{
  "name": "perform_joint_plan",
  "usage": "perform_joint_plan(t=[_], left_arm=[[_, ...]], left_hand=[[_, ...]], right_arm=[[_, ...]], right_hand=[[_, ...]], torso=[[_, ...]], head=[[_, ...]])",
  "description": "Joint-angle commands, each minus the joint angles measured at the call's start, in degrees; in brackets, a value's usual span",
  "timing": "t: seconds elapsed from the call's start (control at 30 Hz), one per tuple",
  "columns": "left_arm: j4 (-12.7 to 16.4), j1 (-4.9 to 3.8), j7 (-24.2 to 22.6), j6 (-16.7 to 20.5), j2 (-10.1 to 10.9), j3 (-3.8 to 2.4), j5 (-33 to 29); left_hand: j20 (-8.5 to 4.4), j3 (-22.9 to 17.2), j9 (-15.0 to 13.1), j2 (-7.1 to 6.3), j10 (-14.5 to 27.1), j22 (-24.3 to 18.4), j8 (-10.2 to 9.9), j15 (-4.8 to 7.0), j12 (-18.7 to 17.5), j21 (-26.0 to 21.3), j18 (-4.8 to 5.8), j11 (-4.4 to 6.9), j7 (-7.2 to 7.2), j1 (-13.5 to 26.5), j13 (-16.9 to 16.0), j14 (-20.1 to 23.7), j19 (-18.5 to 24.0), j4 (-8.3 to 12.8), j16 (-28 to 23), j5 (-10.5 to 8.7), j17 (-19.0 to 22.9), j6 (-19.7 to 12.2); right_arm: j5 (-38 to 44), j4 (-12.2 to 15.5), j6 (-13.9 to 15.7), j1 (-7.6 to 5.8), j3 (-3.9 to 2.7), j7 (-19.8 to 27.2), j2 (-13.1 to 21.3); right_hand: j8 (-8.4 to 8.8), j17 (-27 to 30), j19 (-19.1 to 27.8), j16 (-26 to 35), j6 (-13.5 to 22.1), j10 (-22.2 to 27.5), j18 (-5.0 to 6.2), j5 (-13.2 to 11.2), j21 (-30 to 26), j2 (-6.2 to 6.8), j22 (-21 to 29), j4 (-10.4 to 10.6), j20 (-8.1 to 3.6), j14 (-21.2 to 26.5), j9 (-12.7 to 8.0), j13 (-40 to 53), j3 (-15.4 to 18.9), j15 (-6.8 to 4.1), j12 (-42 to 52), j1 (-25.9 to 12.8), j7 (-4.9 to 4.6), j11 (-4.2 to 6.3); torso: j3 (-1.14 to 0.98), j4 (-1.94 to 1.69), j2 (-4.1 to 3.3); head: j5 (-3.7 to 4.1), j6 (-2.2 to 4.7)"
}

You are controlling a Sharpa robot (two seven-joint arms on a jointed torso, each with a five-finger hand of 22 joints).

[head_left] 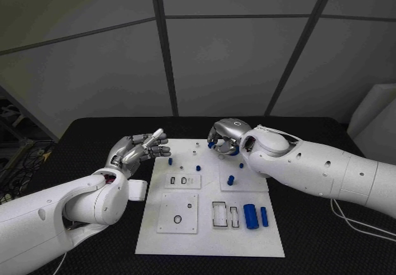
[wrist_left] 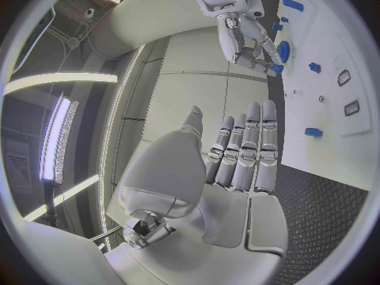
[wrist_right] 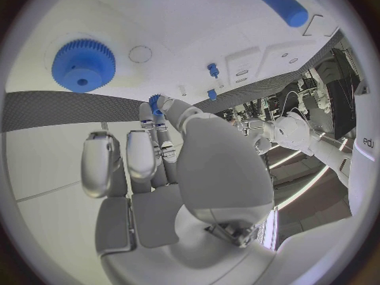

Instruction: Assemble the parts on the task board

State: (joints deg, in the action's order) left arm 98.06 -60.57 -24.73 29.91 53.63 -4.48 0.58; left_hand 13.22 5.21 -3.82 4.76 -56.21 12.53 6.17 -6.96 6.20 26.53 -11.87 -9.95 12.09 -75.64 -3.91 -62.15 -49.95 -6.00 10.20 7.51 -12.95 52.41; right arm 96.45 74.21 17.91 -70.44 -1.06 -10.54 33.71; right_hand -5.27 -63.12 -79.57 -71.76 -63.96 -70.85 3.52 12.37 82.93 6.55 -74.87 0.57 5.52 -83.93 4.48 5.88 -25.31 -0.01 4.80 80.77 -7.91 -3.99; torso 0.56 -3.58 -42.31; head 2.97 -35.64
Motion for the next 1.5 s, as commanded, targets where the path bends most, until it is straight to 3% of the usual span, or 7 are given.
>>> perform_joint_plan(t=[0.03, 0.33, 0.47, 0.83, 1.5], left_arm=[[0.1, -0.07, -0.2, -0.7, 0.0, -0.05, 0.5], [0.1, -0.08, -0.1, -0.8, -0.1, -0.05, 0.5], [0.1, -0.09, -0.1, -0.8, -0.1, -0.05, 0.5], [0.2, -0.17, 0.1, -0.7, 0.2, -0.05, 0.5], [0.3, -0.28, 0.3, -0.9, 0.2, -0.06, 0.5]], left_hand=[[-0.07, 0.0, 0.1, 0.14, 0.4, 0.1, -0.3, -0.15, -0.4, 0.3, 1.61, 0.01, 0.33, -0.3, 0.1, 0.4, 0.3, 0.4, -0.3, 0.07, -0.1, 0.2], [-0.06, 0.0, 0.1, 0.18, 0.4, 0.1, -0.3, -0.18, -0.4, 0.2, 1.62, 0.00, 0.33, -0.3, 0.1, 0.5, 0.4, 0.5, -0.3, 0.06, -0.1, 0.2], [-0.06, 0.0, 0.1, 0.18, 0.4, 0.1, -0.3, -0.18, -0.4, 0.2, 1.62, 0.00, 0.33, -0.3, 0.1, 0.5, 0.4, 0.5, -0.3, 0.06, -0.1, 0.2], [-0.06, 0.0, 0.1, 0.18, 0.4, 0.1, -0.3, -0.18, -0.4, 0.2, 1.62, 0.00, 0.33, -0.3, 0.1, 0.5, 0.4, 0.5, -0.3, 0.06, -0.1, 0.2], [-0.06, 0.0, 0.1, 0.18, 0.4, 0.1, -0.3, -0.18, -0.4, 0.2, 1.62, 0.00, 0.33, -0.3, 0.1, 0.5, 0.4, 0.5, -0.3, 0.06, -0.1, 0.2]], right_arm=[[-0.1, -1.1, 3.3, -0.16, -0.02, -0.4, -1.0], [-0.1, -4.3, 3.1, -0.18, -0.02, 0.0, -4.5], [-0.2, -5.9, 2.4, -0.19, -0.02, 0.0, -5.8], [-0.3, -9.4, 1.8, -0.19, -0.01, 0.3, -8.6], [-0.3, -12.1, -1.2, -0.19, 0.04, 0.3, -10.5]], right_hand=[[-0.16, 0.0, -0.3, -0.3, -0.5, -0.4, -0.32, 0.2, 0.3, 0.02, 0.0, 0.1, 0.13, -2.4, 0.1, 0.1, -0.3, -0.53, 0.2, 0.5, 0.01, 0.07], [-0.16, -0.5, -0.6, -0.6, -0.5, -0.4, -0.40, 0.1, 0.5, 0.04, -0.4, 0.1, 0.14, -2.5, 0.1, 0.1, -0.3, -0.53, 0.2, 0.4, 0.00, 0.05], [-0.04, -0.6, -0.5, -0.8, -0.4, -0.3, -0.40, -0.1, 0.5, 0.13, -0.5, 0.2, 0.15, -2.5, 0.1, 0.0, -0.2, -0.49, 0.0, 0.0, -0.02, 0.00], [-0.01, -0.7, -0.6, -0.9, -0.4, -0.3, -0.41, -0.1, 0.5, 0.12, -0.5, 0.3, 0.16, -2.5, 0.1, 0.0, -0.3, -0.48, 0.0, -0.1, -0.03, -0.01], [0.18, -0.7, -0.4, -1.0, -0.2, -0.1, -0.38, -0.3, 0.5, 0.11, -0.4, 0.4, 0.20, -2.5, 0.0, 0.0, -0.3, -0.41, -0.3, -0.4, -0.09, -0.10]], torso=[[0.05, -0.15, -0.06], [0.05, -0.27, -0.14], [0.21, -0.49, -0.27], [0.19, -0.50, -0.35], [0.13, -0.50, -0.40]], head=[[-0.05, -0.05], [-0.26, -0.17], [-0.15, -0.14], [-0.18, -0.13], [-0.49, -0.37]])
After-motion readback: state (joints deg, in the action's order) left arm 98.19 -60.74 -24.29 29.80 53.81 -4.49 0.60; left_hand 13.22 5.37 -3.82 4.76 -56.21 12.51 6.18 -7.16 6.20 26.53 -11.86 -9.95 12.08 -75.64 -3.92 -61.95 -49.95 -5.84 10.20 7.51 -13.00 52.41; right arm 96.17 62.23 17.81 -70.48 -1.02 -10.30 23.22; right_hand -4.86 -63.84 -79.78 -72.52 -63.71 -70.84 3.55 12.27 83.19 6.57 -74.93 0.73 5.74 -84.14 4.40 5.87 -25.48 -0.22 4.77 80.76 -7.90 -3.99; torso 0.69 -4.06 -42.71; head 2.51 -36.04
